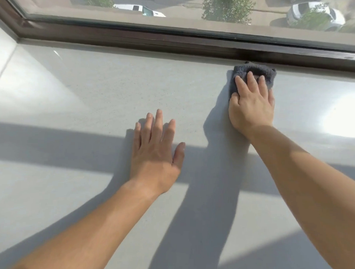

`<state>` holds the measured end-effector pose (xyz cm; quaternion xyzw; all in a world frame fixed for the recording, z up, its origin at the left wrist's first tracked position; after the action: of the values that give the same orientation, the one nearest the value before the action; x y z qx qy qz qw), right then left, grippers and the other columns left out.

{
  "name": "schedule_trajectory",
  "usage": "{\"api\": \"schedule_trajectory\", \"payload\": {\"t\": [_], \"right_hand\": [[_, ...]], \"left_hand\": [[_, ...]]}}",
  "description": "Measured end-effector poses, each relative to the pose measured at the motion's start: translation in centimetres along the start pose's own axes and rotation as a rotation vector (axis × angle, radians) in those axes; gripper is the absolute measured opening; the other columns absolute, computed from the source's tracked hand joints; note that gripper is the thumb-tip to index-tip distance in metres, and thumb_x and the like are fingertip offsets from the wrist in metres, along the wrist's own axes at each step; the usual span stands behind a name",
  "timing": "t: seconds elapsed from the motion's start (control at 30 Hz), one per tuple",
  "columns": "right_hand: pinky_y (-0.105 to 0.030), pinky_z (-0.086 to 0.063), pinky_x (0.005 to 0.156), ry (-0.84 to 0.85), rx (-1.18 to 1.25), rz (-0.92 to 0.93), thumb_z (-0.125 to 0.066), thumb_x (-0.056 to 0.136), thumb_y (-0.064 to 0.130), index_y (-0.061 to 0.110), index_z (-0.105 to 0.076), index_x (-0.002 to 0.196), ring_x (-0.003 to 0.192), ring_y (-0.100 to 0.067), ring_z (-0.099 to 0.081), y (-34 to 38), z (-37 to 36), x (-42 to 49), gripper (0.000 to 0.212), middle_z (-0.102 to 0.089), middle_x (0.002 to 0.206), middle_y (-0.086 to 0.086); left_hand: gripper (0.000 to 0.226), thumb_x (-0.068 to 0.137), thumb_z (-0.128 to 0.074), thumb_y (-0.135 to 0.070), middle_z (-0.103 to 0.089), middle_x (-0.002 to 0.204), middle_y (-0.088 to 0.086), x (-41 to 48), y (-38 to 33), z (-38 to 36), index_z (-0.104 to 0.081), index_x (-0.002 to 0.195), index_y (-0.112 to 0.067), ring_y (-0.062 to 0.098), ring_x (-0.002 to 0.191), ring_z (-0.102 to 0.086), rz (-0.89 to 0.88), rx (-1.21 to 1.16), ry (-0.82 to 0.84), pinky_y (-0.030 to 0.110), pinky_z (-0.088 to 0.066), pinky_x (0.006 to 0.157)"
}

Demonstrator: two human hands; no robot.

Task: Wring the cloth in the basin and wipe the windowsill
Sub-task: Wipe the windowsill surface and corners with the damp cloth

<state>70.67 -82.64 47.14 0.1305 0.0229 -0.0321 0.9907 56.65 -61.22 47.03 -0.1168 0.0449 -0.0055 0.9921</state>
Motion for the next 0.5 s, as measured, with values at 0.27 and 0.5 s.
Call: {"api": "schedule_trajectory", "payload": {"t": [0.27, 0.5], "right_hand": [[-0.04, -0.001, 0.124, 0.081, -0.026, 0.215, -0.029, 0.099, 0.035, 0.038, -0.027, 0.153, 0.154, -0.017, -0.002, -1.7, -0.3, -2.7, 0.054, -0.014, 0.166, 0.01], [-0.048, -0.006, 0.123, 0.055, 0.004, 0.313, -0.036, 0.099, 0.032, 0.03, -0.032, 0.154, 0.154, -0.025, -0.008, 1.5, -1.0, -8.5, 0.055, -0.019, 0.166, 0.002]], "left_hand": [[0.067, 0.097, -0.023, -0.05, -0.009, 0.166, 0.015, -3.5, -1.8, -1.8, -0.029, 0.155, -0.015, 0.029, 0.154, 0.001, 0.052, 0.006, -0.038, 0.051, -0.002, 0.123], [0.066, 0.096, -0.031, -0.05, -0.015, 0.165, 0.016, -3.5, -2.1, -2.3, -0.034, 0.152, -0.015, 0.03, 0.154, -0.004, 0.052, 0.036, -0.084, 0.053, -0.006, 0.123]]}}
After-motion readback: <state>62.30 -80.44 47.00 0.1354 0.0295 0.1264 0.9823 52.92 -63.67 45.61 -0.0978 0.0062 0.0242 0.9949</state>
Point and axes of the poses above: each hand's wrist, its own x-axis towards the middle knuckle, its own z-axis out of the back of the hand, y = z × x, the point moved 4 cm from there along x, towards the middle knuckle
